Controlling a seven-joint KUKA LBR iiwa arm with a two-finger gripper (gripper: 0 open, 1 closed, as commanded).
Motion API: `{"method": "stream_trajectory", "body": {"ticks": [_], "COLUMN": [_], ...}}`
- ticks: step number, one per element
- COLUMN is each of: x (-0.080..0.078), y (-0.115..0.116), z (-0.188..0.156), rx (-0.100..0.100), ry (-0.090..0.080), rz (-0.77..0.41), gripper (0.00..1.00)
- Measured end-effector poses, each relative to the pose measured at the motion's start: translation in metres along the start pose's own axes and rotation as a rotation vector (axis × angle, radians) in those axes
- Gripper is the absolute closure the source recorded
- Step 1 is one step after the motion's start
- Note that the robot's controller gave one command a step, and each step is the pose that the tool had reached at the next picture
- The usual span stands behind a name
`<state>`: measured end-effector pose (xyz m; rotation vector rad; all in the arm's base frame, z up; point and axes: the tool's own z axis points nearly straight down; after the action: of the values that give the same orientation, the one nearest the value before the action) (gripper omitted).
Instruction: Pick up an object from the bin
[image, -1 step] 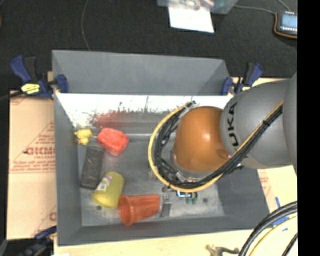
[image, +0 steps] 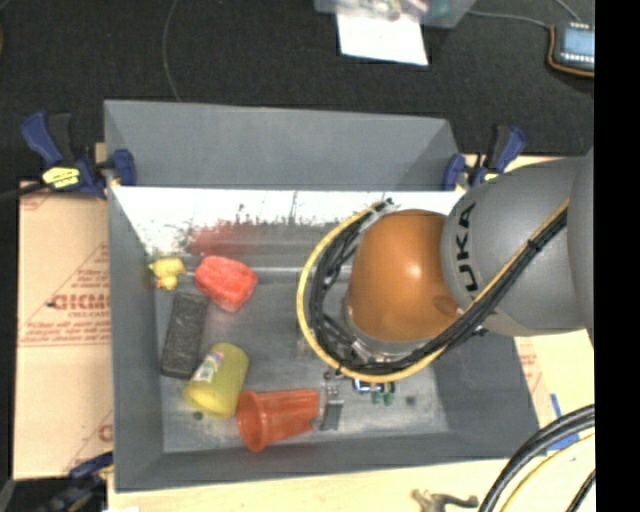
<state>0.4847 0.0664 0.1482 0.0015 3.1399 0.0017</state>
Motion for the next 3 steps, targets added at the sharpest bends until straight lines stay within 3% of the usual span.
{"method": "stream_trajectory", "body": {"ticks": [1,2,3], "x": [0.004,0.005,0.013], "y": [0.054,0.059,0.055], "z": [0.077,0.039,0.048], "rx": [-0.003,0.000,-0.002], "ry": [-0.010,-0.014,-0.004], "rz": [-0.026,-0.065,0.177], "gripper": [0.00,0.00,0.00]}}
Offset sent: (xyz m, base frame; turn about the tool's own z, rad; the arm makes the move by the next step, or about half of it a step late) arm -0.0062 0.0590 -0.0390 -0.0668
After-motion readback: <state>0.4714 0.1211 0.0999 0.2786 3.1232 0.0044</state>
